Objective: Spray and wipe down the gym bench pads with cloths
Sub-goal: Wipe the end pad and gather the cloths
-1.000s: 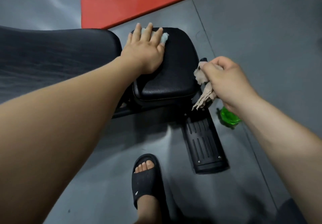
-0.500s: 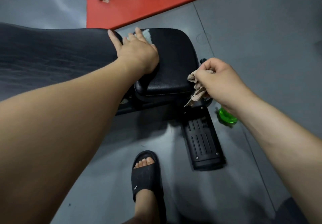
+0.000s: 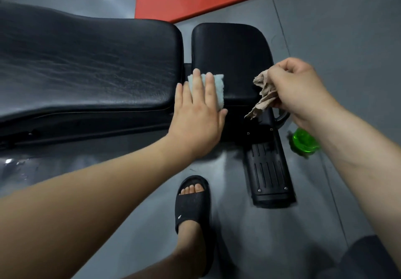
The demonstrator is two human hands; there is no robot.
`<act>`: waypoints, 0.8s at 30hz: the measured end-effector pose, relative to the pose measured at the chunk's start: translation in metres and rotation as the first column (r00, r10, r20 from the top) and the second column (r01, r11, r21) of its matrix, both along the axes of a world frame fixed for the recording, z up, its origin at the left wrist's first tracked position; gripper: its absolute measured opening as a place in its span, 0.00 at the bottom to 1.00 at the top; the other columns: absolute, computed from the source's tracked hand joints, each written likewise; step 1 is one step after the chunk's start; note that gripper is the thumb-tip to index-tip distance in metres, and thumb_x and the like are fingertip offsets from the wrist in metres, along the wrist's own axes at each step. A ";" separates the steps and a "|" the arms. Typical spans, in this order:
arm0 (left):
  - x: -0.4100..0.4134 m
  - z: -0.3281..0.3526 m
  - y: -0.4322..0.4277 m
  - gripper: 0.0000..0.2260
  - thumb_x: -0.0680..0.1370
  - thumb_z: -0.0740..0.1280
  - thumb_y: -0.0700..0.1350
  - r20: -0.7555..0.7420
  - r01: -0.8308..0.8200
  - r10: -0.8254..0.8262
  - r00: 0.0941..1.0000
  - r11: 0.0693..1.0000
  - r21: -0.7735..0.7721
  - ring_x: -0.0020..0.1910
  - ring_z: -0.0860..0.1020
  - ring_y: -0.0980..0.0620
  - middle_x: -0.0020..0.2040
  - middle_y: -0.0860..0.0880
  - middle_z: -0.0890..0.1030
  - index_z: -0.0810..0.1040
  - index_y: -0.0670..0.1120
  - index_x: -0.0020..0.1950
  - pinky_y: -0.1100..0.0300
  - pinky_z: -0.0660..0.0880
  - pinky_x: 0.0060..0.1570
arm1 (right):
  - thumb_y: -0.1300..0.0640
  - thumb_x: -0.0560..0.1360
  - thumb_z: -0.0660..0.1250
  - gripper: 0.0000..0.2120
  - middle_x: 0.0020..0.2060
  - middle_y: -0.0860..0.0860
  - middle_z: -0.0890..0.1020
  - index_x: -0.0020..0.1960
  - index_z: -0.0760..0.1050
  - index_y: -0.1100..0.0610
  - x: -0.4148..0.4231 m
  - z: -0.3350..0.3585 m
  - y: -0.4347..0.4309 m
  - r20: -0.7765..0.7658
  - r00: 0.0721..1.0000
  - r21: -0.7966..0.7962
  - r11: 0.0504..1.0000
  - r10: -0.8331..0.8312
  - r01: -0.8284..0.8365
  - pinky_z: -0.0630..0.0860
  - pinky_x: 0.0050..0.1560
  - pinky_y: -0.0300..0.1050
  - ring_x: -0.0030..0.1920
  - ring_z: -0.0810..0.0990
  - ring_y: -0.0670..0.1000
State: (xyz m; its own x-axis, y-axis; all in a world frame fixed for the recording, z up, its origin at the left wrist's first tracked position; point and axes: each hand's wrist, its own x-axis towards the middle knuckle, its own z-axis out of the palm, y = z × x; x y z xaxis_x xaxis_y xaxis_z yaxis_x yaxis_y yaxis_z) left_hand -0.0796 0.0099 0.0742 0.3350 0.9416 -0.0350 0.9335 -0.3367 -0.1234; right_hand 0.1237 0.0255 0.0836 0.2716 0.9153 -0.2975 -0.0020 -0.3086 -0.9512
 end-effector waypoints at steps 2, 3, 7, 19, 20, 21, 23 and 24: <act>-0.009 0.004 -0.002 0.36 0.80 0.50 0.56 -0.036 0.059 -0.060 0.998 0.998 -0.031 0.79 0.52 0.31 0.81 0.31 0.46 0.44 0.37 0.82 0.39 0.46 0.79 | 0.57 0.67 0.62 0.03 0.45 0.59 0.86 0.40 0.74 0.53 -0.002 0.002 0.003 -0.025 1.000 -0.006 1.000 -0.012 0.012 0.81 0.36 0.52 0.33 0.81 0.54; -0.014 0.008 0.000 0.37 0.79 0.50 0.55 -0.057 0.084 -0.088 0.995 0.994 -0.070 0.80 0.50 0.32 0.81 0.32 0.44 0.42 0.38 0.82 0.41 0.45 0.80 | 0.57 0.66 0.62 0.03 0.46 0.61 0.86 0.40 0.74 0.53 -0.003 0.002 0.005 -0.041 0.999 -0.005 1.000 -0.015 0.015 0.81 0.37 0.54 0.34 0.81 0.54; -0.035 0.026 0.023 0.34 0.82 0.58 0.42 -0.137 0.231 -0.245 0.960 0.967 -0.109 0.81 0.54 0.38 0.82 0.36 0.49 0.43 0.42 0.83 0.44 0.48 0.79 | 0.58 0.68 0.62 0.03 0.46 0.59 0.86 0.39 0.74 0.53 -0.006 0.002 0.010 -0.063 0.998 -0.003 1.000 -0.031 0.031 0.82 0.43 0.60 0.35 0.81 0.54; -0.040 0.034 0.026 0.21 0.75 0.63 0.35 -0.012 0.313 -0.317 0.948 0.932 0.185 0.51 0.73 0.35 0.54 0.37 0.77 0.74 0.37 0.69 0.42 0.73 0.47 | 0.60 0.71 0.62 0.05 0.27 0.49 0.79 0.37 0.73 0.52 -0.013 -0.003 0.017 -0.038 0.996 -0.001 0.997 -0.077 0.077 0.75 0.29 0.44 0.26 0.76 0.52; -0.042 0.042 0.032 0.21 0.74 0.64 0.34 0.002 0.268 -0.272 0.962 0.947 0.175 0.50 0.73 0.35 0.53 0.37 0.77 0.75 0.38 0.67 0.44 0.71 0.47 | 0.60 0.71 0.61 0.06 0.27 0.49 0.79 0.37 0.73 0.53 -0.013 -0.004 0.017 -0.035 0.996 0.001 0.997 -0.079 0.079 0.75 0.28 0.43 0.26 0.76 0.51; -0.046 0.049 0.038 0.21 0.72 0.65 0.34 0.010 0.202 -0.207 0.978 0.964 0.175 0.48 0.72 0.37 0.52 0.37 0.76 0.75 0.40 0.65 0.46 0.68 0.44 | 0.60 0.71 0.61 0.05 0.27 0.50 0.79 0.37 0.73 0.53 -0.014 -0.004 0.017 -0.027 0.997 0.002 0.997 -0.078 0.078 0.74 0.28 0.42 0.26 0.76 0.51; -0.057 0.057 0.044 0.18 0.70 0.63 0.31 0.001 0.095 -0.097 0.995 0.975 0.198 0.45 0.66 0.41 0.50 0.38 0.74 0.74 0.42 0.59 0.48 0.62 0.39 | 0.59 0.70 0.62 0.03 0.29 0.52 0.79 0.38 0.73 0.53 -0.015 -0.004 0.017 -0.012 0.997 0.009 0.997 -0.081 0.081 0.73 0.28 0.42 0.27 0.76 0.51; -0.063 0.059 0.047 0.16 0.70 0.62 0.30 -0.010 0.068 -0.067 0.998 0.976 0.205 0.44 0.65 0.42 0.50 0.38 0.73 0.74 0.42 0.56 0.48 0.62 0.38 | 0.58 0.69 0.61 0.03 0.30 0.53 0.80 0.38 0.73 0.53 -0.016 -0.004 0.017 -0.007 0.997 0.012 0.997 -0.081 0.081 0.73 0.28 0.42 0.27 0.76 0.52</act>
State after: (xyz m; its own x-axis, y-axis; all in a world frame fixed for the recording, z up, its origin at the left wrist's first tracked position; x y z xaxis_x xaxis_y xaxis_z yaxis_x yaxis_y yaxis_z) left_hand -0.1429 0.0566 0.1334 0.3984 0.9039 0.1558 0.9089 -0.3663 -0.1993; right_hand 0.1080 0.0428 0.0793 0.3432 0.8939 -0.2883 -0.0332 -0.2952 -0.9549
